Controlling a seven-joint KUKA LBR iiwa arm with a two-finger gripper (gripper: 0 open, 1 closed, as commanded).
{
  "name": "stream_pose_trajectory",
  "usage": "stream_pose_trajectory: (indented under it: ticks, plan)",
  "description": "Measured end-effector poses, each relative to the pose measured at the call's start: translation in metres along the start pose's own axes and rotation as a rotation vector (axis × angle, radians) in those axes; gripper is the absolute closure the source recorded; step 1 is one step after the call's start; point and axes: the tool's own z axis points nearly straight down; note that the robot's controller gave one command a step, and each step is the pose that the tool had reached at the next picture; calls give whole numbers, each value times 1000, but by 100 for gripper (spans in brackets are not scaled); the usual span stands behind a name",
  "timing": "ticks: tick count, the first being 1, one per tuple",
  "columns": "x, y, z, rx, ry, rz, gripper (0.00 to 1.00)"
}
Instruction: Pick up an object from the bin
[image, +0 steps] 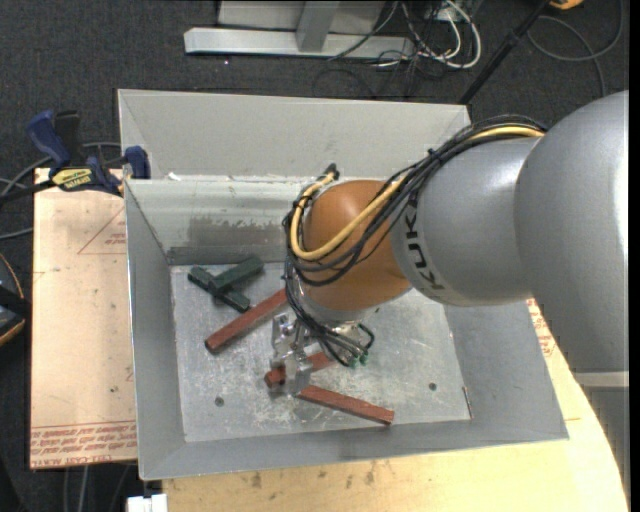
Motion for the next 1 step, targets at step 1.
stream_pose_trajectory:
  ticks: [1]
  plan:
    - [-2, 0, -21, 1, -5, 1, 100]
